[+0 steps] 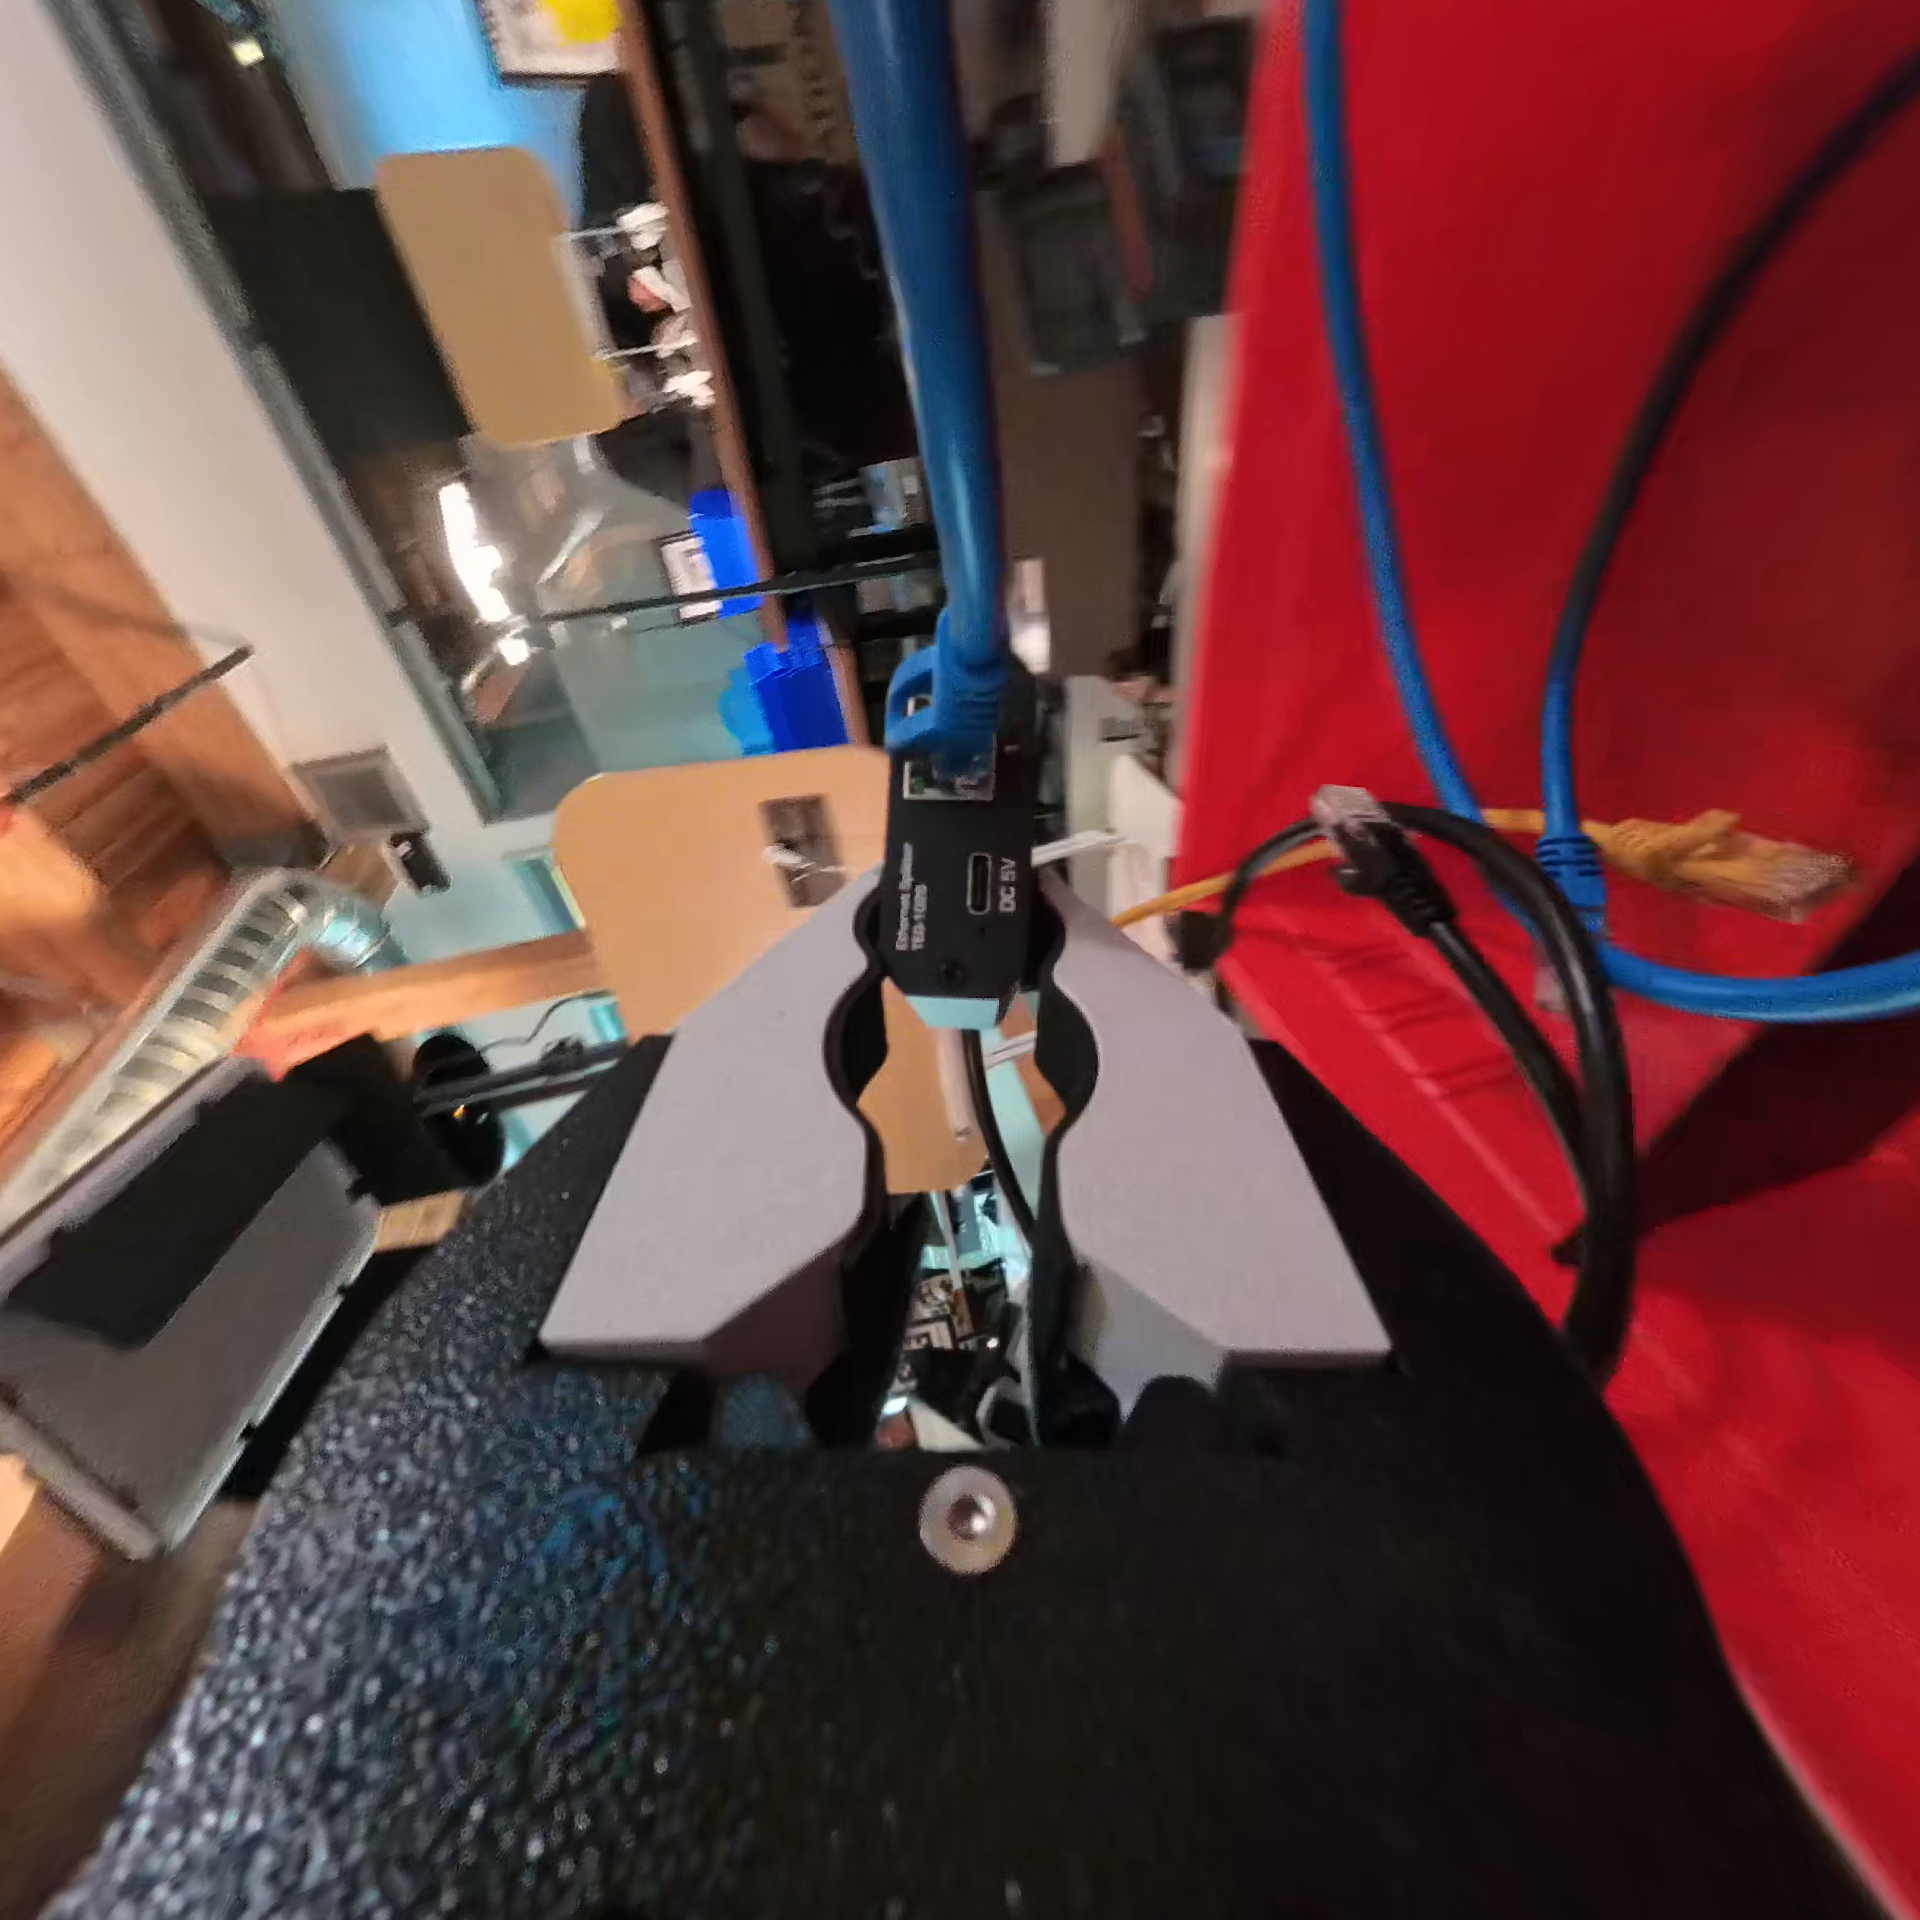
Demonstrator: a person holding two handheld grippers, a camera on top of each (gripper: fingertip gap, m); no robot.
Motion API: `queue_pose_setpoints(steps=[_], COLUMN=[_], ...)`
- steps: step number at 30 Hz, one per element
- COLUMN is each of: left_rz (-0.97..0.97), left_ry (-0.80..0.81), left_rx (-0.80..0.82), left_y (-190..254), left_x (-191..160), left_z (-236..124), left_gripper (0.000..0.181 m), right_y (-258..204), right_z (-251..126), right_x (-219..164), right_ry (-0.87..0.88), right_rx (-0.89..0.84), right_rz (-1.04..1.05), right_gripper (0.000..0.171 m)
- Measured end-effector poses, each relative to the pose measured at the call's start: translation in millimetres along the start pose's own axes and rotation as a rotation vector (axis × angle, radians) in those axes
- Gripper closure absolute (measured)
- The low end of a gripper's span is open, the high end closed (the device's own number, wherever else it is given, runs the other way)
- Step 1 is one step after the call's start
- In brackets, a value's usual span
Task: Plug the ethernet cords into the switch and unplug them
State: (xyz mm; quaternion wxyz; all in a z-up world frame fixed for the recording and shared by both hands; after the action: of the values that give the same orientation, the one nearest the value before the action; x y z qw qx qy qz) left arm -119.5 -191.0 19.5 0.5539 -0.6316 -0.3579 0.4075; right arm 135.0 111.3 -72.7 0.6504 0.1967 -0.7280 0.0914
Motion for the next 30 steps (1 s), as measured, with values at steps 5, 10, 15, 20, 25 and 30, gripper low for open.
queue_pose_setpoints(steps=[5,10,15,20,25,30], left_rz=[-0.059,-0.119,-0.208,-0.309,-0.477,-0.522], left_ry=[-0.006,0.030,0.139,0.241,0.336,0.343], left_rx=[0.241,0.444,0.514,0.389,0.353,0.300], left_y=[-79.0,-162.5,-221.9,-196.6,-102.1,-20.7], left_x=[-5.3,7.2,40.6,96.0,156.1,193.4], left_z=[-21.1,-51.8,-87.0,-106.1,-136.8,-142.4], left_gripper=[0.160,0.160,0.160,0.160,0.160,0.160], right_y=[0.9,0.4,2.9,8.2,17.3,29.1], right_z=[0.7,1.1,-1.1,-13.7,-36.2,-59.9], right_x=[0.5,2.3,7.1,19.6,35.0,40.5], right_ry=[0.004,0.009,0.028,0.100,0.195,0.186], right_rx=[-0.001,-0.004,-0.017,-0.047,-0.196,-0.430], right_rz=[0.008,0.000,-0.005,0.005,-0.065,-0.080], right_gripper=[0.137,0.138,0.138,0.138,0.137,0.140])
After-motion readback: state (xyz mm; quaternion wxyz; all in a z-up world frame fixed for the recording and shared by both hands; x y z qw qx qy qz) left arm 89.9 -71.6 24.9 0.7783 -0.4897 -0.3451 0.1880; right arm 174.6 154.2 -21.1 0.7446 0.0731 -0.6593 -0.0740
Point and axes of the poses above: each gripper's, where its closed fingertips meet, z out along the fingers, x out of its top, y = z × x across the jaws, the point moved 9 cm from there along -z, back along the fingers, and after that the axes turned 10 degrees about x, right-handed, at the moved point
